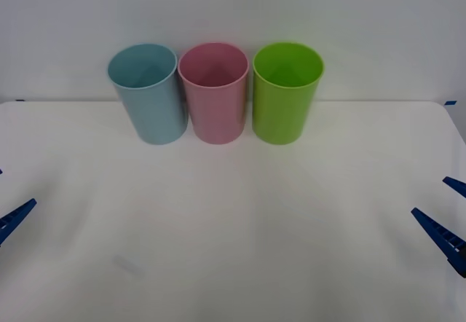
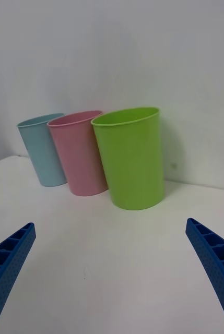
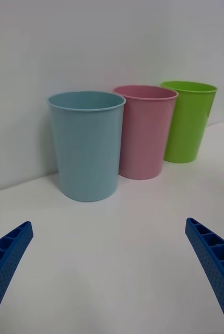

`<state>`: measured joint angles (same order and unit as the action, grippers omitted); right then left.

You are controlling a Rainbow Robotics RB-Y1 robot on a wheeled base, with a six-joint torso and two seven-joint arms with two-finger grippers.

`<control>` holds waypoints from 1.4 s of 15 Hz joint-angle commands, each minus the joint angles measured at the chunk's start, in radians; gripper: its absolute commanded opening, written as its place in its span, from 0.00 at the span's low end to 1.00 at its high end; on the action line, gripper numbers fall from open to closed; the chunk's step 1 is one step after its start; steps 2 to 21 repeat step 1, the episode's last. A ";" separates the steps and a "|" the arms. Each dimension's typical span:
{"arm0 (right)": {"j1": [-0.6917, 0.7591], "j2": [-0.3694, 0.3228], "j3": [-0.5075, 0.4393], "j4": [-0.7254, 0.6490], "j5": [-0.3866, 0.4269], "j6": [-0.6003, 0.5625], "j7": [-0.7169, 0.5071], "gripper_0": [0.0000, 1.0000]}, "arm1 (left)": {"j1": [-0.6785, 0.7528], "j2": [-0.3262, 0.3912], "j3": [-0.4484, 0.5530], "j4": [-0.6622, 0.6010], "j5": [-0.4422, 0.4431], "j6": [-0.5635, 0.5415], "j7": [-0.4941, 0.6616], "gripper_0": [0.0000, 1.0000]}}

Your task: Grasp the object on the table and drop it into the matching bin: aluminum can to the light blue bin, PET bottle to the pink bin.

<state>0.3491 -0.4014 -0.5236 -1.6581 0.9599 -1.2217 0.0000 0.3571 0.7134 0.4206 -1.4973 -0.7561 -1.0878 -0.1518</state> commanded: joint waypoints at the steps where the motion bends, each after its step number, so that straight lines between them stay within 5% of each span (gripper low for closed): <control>1: 0.000 0.000 0.000 0.000 0.000 0.000 0.000 1.00 | 0.000 0.000 0.000 0.000 0.000 0.000 0.003 1.00; 21: 0.000 0.000 0.000 0.000 0.000 0.000 0.000 1.00 | 0.000 0.000 0.000 0.000 0.000 0.000 0.003 1.00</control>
